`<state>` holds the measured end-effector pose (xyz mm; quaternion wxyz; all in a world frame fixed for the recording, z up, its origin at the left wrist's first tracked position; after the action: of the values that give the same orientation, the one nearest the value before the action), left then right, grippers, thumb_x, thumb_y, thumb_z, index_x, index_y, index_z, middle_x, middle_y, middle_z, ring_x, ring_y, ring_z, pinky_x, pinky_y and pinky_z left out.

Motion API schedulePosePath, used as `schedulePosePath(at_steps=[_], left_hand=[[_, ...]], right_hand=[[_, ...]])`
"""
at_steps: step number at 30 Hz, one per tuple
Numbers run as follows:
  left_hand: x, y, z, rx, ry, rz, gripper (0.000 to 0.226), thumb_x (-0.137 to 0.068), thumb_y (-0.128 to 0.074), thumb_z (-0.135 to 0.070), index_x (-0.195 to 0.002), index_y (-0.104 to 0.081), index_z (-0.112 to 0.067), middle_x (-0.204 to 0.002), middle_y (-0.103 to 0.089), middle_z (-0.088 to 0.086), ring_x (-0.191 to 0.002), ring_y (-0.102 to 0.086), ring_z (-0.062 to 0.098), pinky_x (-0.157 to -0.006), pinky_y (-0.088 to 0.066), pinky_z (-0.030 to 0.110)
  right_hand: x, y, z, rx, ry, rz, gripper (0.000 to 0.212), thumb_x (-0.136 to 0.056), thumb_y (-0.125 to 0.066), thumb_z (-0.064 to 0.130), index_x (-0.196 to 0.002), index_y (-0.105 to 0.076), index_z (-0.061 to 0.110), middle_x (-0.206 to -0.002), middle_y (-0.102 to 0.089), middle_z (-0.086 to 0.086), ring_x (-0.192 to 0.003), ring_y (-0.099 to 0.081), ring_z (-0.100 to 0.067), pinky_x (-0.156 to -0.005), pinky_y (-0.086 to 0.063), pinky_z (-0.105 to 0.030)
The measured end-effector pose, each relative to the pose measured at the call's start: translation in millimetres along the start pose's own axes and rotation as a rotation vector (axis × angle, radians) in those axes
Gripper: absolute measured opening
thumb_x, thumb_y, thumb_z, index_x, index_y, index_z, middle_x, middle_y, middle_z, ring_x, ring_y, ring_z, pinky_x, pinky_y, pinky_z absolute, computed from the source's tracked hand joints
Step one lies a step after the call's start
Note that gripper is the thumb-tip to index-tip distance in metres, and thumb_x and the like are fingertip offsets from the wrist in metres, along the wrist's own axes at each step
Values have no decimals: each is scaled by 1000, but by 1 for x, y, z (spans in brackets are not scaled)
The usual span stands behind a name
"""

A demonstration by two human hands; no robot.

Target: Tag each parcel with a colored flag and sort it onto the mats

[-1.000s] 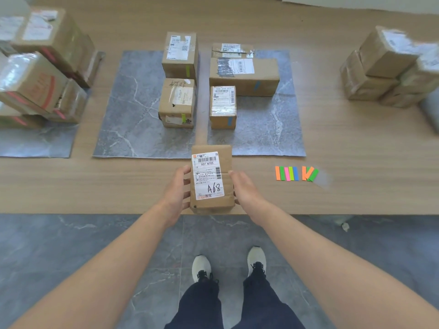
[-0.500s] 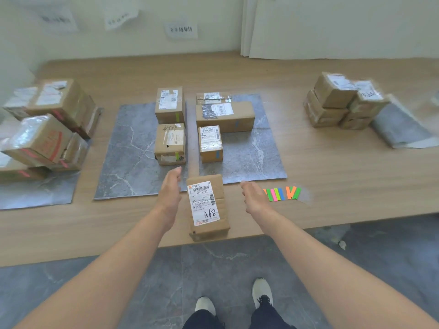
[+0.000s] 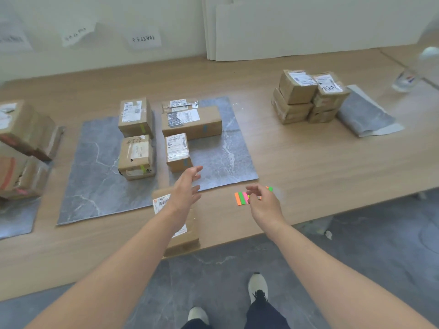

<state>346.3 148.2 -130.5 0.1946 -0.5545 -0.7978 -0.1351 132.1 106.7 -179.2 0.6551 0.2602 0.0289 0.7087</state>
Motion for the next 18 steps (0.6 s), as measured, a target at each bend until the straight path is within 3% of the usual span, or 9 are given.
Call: schedulePosePath(at_steps=[6,11,15,18], left_hand=[[-22,-56,28,-6,131,-28,45,-90,-50,-55,-126,-65,-33,-133,-57,-1,-126,-53,27,-110,-44,44],[-42,-92,44,29,226,-64,39,-99,-46,-49,-127,-64,-30,-133,-57,0,-124,-55,29,-107,-46,44],[-53,-117,53,40,279,-84,50,-82,-53,-59,-123,-65,-33,-131,-58,-1,-121,-56,25,-104,-48,42],[-62,-130,64,52,298,-90,39,-99,-44,-52,-125,-64,-32,-131,-58,1,-119,-59,23,-107,-47,42]], right_hand=[[-36,19,-42,15,-51,99,34,-95,-44,1,-113,-67,19,-110,-68,5,-105,-64,-16,-78,-45,-22],[-72,30,-59,47,-38,160,34,-94,-47,-1,-108,-67,22,-107,-67,8,-101,-64,-13,-69,-40,-3],[-97,28,-71,114,-4,234,37,-93,-49,-2,-115,-73,16,-108,-68,7,-96,-63,-11,-67,-39,2],[-111,22,-79,188,45,295,35,-91,-53,-2,-115,-73,14,-109,-69,5,-89,-63,-12,-69,-39,-2]])
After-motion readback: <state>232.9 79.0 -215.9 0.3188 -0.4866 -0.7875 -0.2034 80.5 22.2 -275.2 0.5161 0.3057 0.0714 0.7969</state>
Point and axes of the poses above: each hand's wrist, its own x-axis away from the middle knuckle, its own y-axis out of the back of the hand, z = x × y, the point moved 5 cm from there along -x, towards the middle knuckle
